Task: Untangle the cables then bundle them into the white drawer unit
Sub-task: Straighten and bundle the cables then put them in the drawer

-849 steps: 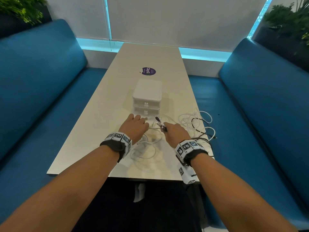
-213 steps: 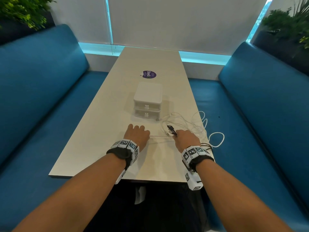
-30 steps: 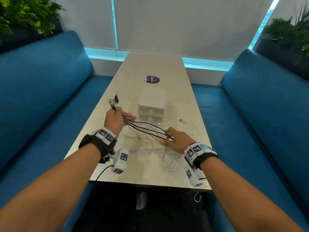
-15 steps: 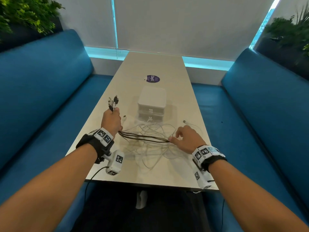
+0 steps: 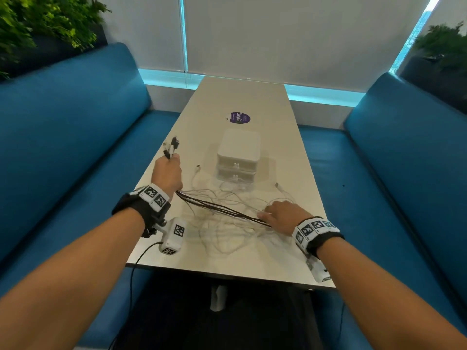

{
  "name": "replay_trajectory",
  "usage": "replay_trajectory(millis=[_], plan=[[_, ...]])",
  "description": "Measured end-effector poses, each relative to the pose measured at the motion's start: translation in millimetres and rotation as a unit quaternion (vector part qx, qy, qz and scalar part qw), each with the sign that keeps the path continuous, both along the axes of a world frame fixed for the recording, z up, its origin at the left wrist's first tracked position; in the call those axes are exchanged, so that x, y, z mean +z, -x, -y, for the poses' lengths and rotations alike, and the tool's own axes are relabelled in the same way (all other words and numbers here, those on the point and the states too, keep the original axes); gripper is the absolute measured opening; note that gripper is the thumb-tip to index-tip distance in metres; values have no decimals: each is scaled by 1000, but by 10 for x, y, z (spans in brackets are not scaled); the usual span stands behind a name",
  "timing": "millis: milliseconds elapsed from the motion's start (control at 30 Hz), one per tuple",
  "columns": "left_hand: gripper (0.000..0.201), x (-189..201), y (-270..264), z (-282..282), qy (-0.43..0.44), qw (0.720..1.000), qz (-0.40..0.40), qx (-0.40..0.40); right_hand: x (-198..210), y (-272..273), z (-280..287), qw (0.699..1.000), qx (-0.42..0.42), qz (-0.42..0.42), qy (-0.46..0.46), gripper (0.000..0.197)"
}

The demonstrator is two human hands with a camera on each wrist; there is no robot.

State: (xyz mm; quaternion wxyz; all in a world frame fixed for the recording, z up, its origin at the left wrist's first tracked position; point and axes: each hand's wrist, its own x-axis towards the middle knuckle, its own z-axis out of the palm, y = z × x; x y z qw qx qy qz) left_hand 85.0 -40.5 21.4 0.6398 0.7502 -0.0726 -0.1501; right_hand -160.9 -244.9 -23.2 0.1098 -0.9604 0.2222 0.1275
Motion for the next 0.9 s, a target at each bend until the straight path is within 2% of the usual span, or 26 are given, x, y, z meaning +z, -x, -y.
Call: replay_trajectory(millis=[167,267,400,467,533,600,667,767,833,900], plan=[[28,-30,-200,-83,-8,1000,-1,21,41,337,288,987,-81,-86,109,30],[32,-121,-275,-40,6,999,-35,35,72,419,367,974,-127,-113,150,32],[23,-170,-302,31,28,996,-67,57,138,476,379,967,-160,-100,171,37],[27,-174,-315,32,39,995,-72,56,167,451,363,964,-171,-92,181,40],[39,-202,-338,56,33,995,-73,65,170,419,337,966,-146,-75,198,38],[44,-207,-333,92,18,996,-56,73,160,373,323,973,-66,-31,221,38],[45,-231,-330,122,15,996,-37,75,176,311,263,984,1,24,175,41],[30,-269,-303,164,11,997,-25,66,256,164,57,995,-8,89,-35,49],[24,-287,-283,199,16,998,-21,63,300,45,-78,988,-23,90,-123,51],[23,-283,-280,198,17,998,-20,61,292,-47,-176,989,-20,47,-135,50]])
